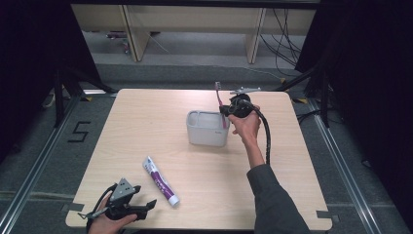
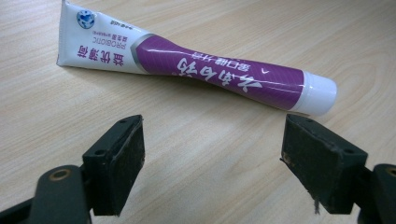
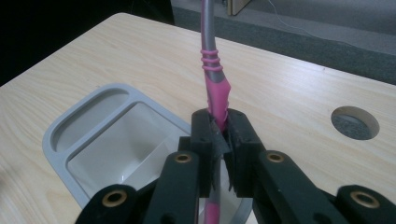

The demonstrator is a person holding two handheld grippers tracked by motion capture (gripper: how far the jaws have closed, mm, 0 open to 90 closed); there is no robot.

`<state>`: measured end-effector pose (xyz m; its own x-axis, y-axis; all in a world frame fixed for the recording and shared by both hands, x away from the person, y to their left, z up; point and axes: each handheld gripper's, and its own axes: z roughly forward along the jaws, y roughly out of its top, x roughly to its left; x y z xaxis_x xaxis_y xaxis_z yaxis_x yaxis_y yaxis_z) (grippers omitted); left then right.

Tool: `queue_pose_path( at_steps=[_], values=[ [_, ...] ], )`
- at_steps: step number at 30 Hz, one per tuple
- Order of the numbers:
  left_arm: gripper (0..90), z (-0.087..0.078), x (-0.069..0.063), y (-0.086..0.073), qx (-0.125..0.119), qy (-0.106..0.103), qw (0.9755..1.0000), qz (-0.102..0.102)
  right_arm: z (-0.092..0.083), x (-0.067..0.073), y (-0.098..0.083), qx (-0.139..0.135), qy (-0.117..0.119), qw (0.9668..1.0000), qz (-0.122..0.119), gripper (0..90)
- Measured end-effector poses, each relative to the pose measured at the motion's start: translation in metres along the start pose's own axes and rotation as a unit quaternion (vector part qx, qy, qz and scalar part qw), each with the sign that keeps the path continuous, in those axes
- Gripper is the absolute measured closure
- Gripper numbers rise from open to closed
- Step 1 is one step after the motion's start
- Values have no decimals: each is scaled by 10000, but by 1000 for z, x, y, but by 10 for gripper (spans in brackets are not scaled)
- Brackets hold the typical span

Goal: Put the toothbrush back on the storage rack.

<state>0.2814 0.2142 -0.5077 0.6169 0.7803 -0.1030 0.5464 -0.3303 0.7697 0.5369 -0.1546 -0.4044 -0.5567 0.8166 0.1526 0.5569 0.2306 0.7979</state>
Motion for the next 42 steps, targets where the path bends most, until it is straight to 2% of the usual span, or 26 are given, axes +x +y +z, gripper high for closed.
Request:
queue_pose_path(
  at_steps=[3,4,5,6,7,9,10,11,12,16,17,18,19,20,22,25,26,28,29,30,31,32,33,36,37,42],
  values=[
    [211,1,-1,0,-62,-6,10000,-70,1,-1,-3,-33,16,10000,41,829],
    [211,1,-2,0,-103,-9,9999,-116,3,-4,-4,-60,27,9999,-111,827],
    [211,1,-2,0,-103,-9,9999,-116,3,-4,-4,-60,27,9999,-111,827],
    [211,1,-2,0,-104,-6,9999,-113,3,-3,-7,-10,21,9999,123,826],
    [211,0,0,0,4,-1,10000,1,3,-6,-8,-41,18,10000,-43,826],
    [211,0,0,0,9,-7,10000,-11,2,-4,-10,-43,36,9998,166,822],
    [211,0,0,0,9,-7,10000,-11,2,-4,-10,-43,36,9998,166,822],
    [211,2,-2,0,-106,-5,9999,-131,1,-8,-10,-93,16,9999,113,812],
    [211,0,0,0,17,3,10000,8,1,-7,-10,-88,24,9999,146,804],
    [211,1,-2,0,-70,-1,9999,-93,0,-8,-11,-109,51,9998,156,782],
    [211,0,0,0,17,4,10000,11,-1,-7,-10,-117,48,9998,179,759],
    [211,0,0,0,17,4,10000,11,-1,-7,-10,-117,48,9998,179,759],
    [211,0,0,0,0,6,10000,-4,-2,-7,-9,-173,13,9998,107,717],
    [211,2,-2,0,-105,-3,9999,-120,-2,-7,-9,-200,66,9996,168,700],
    [211,2,-2,0,-103,-4,9999,-118,-4,-6,-9,-221,15,9996,173,643],
    [211,2,-2,0,-103,-4,9999,-118,-8,-7,-8,-249,7,9996,163,568],
    [211,0,0,0,3,5,10000,-1,-11,-7,-8,-269,-90,9995,143,545],
    [211,0,0,0,6,8,10000,0,-12,-6,-8,-300,-57,9992,257,529],
    [211,2,-2,0,-95,2,9999,-114,-17,-7,-8,-316,-74,9993,187,501],
    [211,2,-2,0,-98,6,9999,-108,-19,-7,-8,-316,-73,9993,177,495],
    [211,2,-2,0,-98,6,9999,-109,-22,-4,-9,-307,-71,9989,346,482],
    [211,2,-2,0,-85,4,9999,-109,-24,-7,-10,-335,-94,9992,201,472],
    [211,0,0,0,14,1,10000,-9,-27,-6,-10,-333,-116,9992,184,466],
    [211,0,-1,0,20,9,10000,-4,-33,-5,-12,-293,-99,9993,229,454],
    [211,1,-1,0,14,17,10000,-13,-34,-7,-13,-325,-145,9993,82,450],
    [211,1,0,0,15,19,10000,-21,-49,-5,-21,-292,-153,9994,88,435]
  ],
)
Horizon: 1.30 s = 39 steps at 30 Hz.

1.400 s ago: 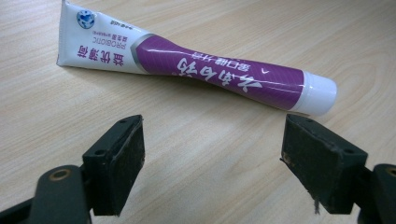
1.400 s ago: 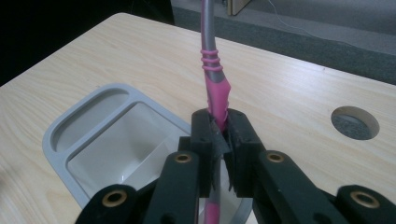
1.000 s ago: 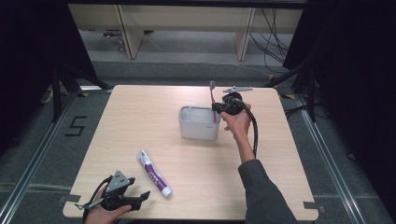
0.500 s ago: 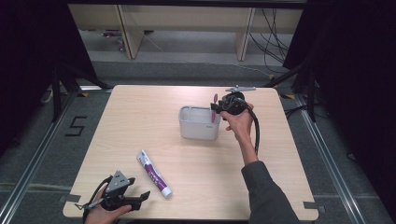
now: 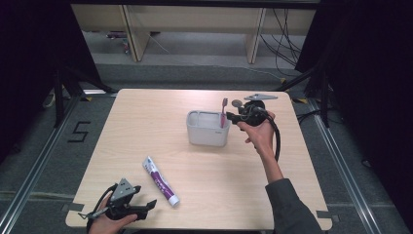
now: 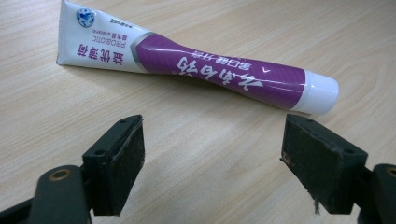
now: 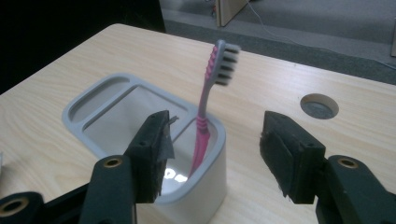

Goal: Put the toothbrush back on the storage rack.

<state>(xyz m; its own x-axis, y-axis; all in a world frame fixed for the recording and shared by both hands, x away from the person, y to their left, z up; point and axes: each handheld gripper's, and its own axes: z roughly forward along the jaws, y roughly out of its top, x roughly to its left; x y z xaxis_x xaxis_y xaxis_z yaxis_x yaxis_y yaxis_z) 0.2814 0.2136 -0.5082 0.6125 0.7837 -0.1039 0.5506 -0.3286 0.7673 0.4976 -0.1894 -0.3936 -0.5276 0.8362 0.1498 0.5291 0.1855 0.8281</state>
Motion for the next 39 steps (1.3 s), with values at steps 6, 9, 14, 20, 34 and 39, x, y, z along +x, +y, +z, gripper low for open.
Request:
queue_pose_path(
  at_steps=[6,9,14,20,34,39],
  values=[
    [211,0,0,0,-4,17,10000,-5,-19,3,-10,67,-30,9998,-171,425],
    [211,1,0,0,-4,19,10000,-5,-23,4,-13,97,-13,9996,-259,423],
    [211,0,0,0,-12,21,10000,-14,-32,8,-21,72,20,9995,-304,417],
    [210,0,0,0,-1,14,10000,-19,-40,9,-32,95,84,9993,-359,412],
    [211,-1,1,0,-8,16,10000,-6,-43,11,-60,290,173,9986,-402,393],
    [210,-1,0,0,-11,-2,10000,5,-43,11,-68,307,205,9989,-284,371]
  ],
)
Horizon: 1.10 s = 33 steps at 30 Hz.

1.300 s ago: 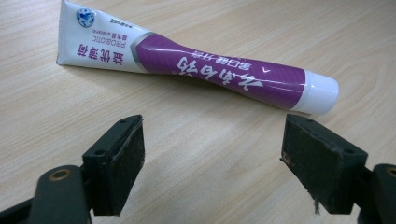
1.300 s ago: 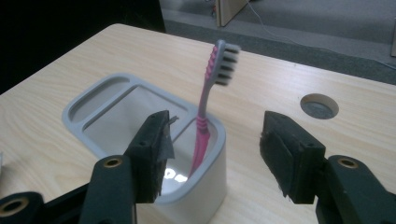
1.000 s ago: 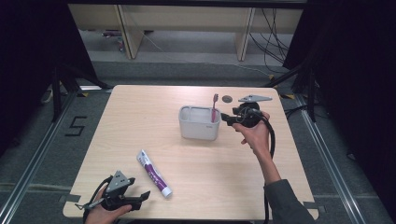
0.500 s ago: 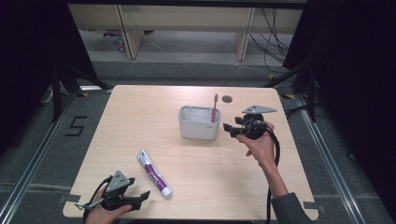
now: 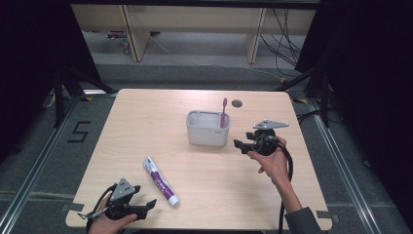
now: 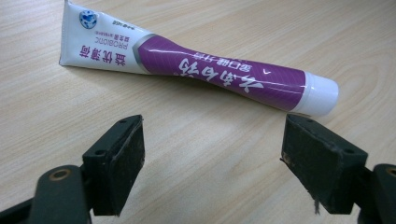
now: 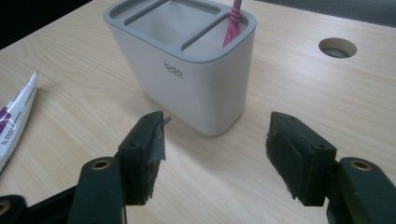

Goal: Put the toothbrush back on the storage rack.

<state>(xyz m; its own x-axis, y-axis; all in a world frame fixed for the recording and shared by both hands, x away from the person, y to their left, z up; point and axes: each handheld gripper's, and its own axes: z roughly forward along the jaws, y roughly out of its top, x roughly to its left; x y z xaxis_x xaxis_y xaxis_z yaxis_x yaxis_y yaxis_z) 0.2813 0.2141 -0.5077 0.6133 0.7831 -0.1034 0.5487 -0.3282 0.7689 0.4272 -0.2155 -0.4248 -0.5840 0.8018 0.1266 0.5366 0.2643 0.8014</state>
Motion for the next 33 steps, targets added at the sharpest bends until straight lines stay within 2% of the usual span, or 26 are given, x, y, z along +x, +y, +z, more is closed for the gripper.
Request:
queue_pose_path(
  at_steps=[1,3,4,5,6,7,8,9,10,11,13,14,15,16,17,18,19,20,21,24,25,27,28,29,31,33],
  values=[
    [210,0,0,0,-1,-1,10000,-5,-1,-1,-1,16,-47,10000,-55,363],
    [210,0,0,0,-9,1,10000,-7,-1,-1,-4,2,4,10000,-69,350],
    [210,-1,1,0,15,-3,10000,12,-2,0,-5,52,69,10000,48,344],
    [210,-1,1,0,22,0,10000,18,-3,0,-7,38,13,10000,46,330],
    [210,-1,1,0,15,5,10000,8,-2,2,-9,-18,-14,9999,142,323],
    [211,0,0,0,-22,23,10000,-2,-4,1,-12,14,67,10000,-22,323],
    [211,-1,0,0,-4,15,10000,-7,-4,1,-12,14,67,10000,-22,323],
    [210,-1,0,0,3,27,10000,-1,-5,4,-13,73,115,9998,142,323],
    [210,-1,0,0,-3,19,10000,0,-6,5,-16,53,100,9998,175,323],
    [210,-2,0,0,-5,19,10000,17,-6,4,-18,49,60,10000,50,322],
    [210,-2,0,0,0,33,10000,5,-7,5,-23,58,119,9998,133,320],
    [210,-2,0,0,5,32,10000,-3,-8,4,-25,112,77,9999,19,318],
    [210,-1,0,0,-6,39,10000,-33,-8,6,-30,122,123,9997,149,318],
    [210,-1,0,0,-6,39,10000,-33,-8,6,-30,122,123,9997,149,318],
    [210,-1,1,0,30,33,10000,-21,-9,4,-31,144,37,9999,-28,318],
    [210,-1,1,0,27,31,10000,-20,-9,6,-36,160,128,9997,161,317],
    [210,-1,1,0,25,29,10000,-9,-9,4,-39,207,114,9997,30,315],
    [210,-1,0,1,-5,35,10000,-6,-9,4,-39,207,114,9997,30,315],
    [210,-1,0,1,0,25,10000,3,-10,6,-43,269,116,9994,160,314],
    [210,1,0,1,-39,18,10000,-62,-11,5,-47,231,164,9995,117,313],
    [210,1,-1,1,-24,21,10000,-88,-12,8,-49,246,178,9993,204,312],
    [210,2,-3,2,-57,-9,9999,-110,-13,6,-51,256,140,9996,4,311],
    [210,2,-2,2,-35,-29,10000,-77,-15,7,-52,265,109,9996,29,310],
    [210,3,-3,2,-23,-17,10000,-77,-15,11,-56,259,245,9992,191,300],
    [210,4,-3,1,-85,-9,9998,-162,-16,12,-57,300,204,9993,114,300],
    [210,3,0,2,-9,42,10000,-79,-16,14,-61,333,276,9990,129,297]
  ],
)
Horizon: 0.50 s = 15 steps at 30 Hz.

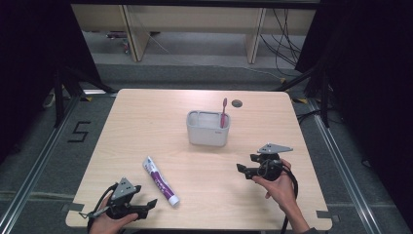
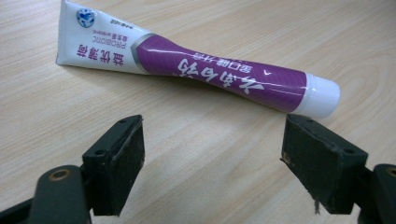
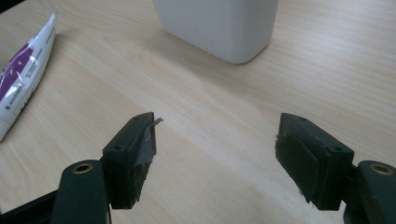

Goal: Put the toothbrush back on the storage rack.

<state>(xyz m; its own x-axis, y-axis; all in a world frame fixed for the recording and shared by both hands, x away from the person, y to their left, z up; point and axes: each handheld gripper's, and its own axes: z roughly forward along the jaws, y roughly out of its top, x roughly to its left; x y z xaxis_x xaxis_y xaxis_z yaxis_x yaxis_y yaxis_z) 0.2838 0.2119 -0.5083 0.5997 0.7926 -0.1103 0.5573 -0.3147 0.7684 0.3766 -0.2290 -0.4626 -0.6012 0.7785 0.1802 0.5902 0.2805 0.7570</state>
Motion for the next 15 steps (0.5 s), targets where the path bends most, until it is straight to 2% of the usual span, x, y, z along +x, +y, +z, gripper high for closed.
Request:
queue_pose_path(
  at_steps=[3,4,5,7,8,9,10,11,12,13,14,15],
  values=[
    [210,-1,-1,0,-5,-43,10000,0,-1,1,-3,-1,-106,9996,-261,286],
    [210,0,-2,0,-7,-49,10000,-4,-2,4,-4,48,-16,9999,-135,285],
    [210,0,-2,0,-11,-47,10000,-10,-2,4,-6,19,21,9998,-196,282],
    [210,0,-2,0,-21,-39,10000,-27,-4,8,-9,90,-42,9999,-129,278],
    [210,-1,-1,0,18,-37,10000,17,-3,7,-10,50,14,9997,-251,278],
    [210,-1,0,0,35,-42,10000,34,-5,7,-11,104,-96,9992,-376,274],
    [209,-1,0,0,45,-47,10000,47,-3,8,-13,73,-25,9994,-349,270],
    [209,-1,0,0,41,-46,10000,45,-5,10,-14,158,-58,9995,-284,270],
    [209,-1,-1,0,29,-46,10000,38,-5,13,-17,184,-16,9997,-126,269],
    [209,-1,-1,0,37,-46,10000,46,-4,10,-18,133,-6,9994,-334,269],
    [209,-1,-1,0,34,-44,10000,41,-6,13,-19,226,-11,9996,-189,269],
    [209,-2,-1,0,43,-36,10000,39,-6,15,-21,222,-52,9996,-184,269]
  ],
)
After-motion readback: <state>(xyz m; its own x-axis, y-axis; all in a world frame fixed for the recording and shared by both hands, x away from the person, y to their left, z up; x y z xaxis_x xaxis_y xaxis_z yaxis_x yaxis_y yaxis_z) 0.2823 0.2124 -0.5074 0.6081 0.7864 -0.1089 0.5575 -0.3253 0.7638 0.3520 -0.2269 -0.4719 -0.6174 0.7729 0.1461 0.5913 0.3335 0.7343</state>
